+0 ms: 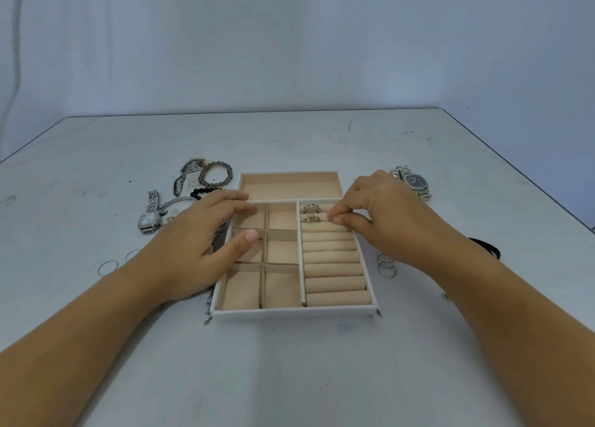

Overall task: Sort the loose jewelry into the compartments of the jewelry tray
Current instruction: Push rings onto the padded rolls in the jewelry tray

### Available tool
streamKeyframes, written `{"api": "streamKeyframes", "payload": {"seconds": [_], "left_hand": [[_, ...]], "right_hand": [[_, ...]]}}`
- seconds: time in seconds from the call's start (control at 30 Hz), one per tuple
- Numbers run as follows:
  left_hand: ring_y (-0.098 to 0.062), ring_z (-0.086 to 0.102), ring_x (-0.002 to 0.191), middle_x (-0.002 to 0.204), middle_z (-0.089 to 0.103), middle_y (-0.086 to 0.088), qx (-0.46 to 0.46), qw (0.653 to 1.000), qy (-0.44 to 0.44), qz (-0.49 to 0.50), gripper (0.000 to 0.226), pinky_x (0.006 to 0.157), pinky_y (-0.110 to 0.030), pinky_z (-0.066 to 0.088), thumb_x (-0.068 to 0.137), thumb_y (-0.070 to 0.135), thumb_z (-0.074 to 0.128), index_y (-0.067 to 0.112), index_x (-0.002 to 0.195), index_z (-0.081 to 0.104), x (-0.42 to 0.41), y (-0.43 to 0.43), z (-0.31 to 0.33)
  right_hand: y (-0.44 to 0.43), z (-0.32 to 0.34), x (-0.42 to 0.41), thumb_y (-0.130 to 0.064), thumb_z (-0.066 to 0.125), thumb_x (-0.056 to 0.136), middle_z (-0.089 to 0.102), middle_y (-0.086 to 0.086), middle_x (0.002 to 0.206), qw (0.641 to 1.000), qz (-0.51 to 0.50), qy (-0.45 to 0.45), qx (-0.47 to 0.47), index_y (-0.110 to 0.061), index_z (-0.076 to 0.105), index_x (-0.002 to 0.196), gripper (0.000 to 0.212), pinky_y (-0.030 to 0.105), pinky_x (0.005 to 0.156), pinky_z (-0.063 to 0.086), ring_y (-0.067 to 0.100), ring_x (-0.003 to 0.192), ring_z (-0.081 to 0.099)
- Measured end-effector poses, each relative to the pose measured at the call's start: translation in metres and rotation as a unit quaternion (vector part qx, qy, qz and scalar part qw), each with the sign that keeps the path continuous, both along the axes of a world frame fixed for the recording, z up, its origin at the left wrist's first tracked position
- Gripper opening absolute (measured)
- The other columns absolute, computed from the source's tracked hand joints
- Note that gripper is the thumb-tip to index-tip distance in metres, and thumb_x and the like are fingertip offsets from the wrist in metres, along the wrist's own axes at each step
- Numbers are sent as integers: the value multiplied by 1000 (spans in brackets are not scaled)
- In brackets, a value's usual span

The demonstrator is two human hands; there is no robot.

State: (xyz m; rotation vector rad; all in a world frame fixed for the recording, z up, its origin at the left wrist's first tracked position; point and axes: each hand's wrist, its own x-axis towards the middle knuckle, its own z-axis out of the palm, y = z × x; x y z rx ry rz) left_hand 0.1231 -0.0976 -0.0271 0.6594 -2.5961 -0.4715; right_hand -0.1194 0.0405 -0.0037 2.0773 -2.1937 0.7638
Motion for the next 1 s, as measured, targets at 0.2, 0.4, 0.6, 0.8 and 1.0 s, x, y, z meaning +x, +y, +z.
{"api": "streamKeyframes", "payload": {"seconds": [0.2, 0.4, 0.6, 0.8, 1.0], "left_hand": [[7, 37, 125, 136, 42, 21, -7, 1000, 1, 7, 66, 97, -15, 30, 84, 69, 31, 31, 136, 44, 1, 0, -1], [2, 37, 129, 141, 41, 17, -10, 1000, -9, 14, 70, 101, -22, 32, 84, 70, 31, 29, 139, 43, 0, 1, -1], [2, 37, 129, 141, 42, 17, -10, 1000, -10, 11, 70, 101, -23, 33, 84, 71, 30, 29, 139, 43, -1, 1, 1], [5, 37, 128, 139, 44, 17, -19, 1000, -1, 1, 70, 101, -13, 28, 83, 70, 36, 28, 138, 45, -4, 7, 10], [3, 42, 122, 129, 48, 17, -57, 995, -11, -86, 56, 96, -11, 35, 86, 62, 45, 28, 131, 51, -40, 41, 32]], "right_hand": [[3, 0, 0, -22, 63, 88, 66, -2, 89, 999, -6, -35, -10, -21, 71, 96, 11, 39, 84, 47, 15, 89, 58], [1, -1, 0, -17, 63, 88, 61, -4, 88, 1000, 15, 3, -9, -17, 72, 93, 10, 35, 83, 45, 18, 88, 57], [-3, 1, 2, -17, 61, 89, 61, 1, 91, 999, 10, 43, 12, -18, 73, 94, 13, 39, 79, 46, 20, 89, 55], [23, 22, -23, -23, 63, 88, 59, -7, 95, 998, -54, -12, 14, -28, 69, 94, 10, 24, 77, 42, 8, 88, 53], [42, 28, -47, -30, 69, 82, 56, -11, 95, 992, -78, -34, 94, -32, 71, 90, 8, 27, 82, 45, 6, 93, 54]]}}
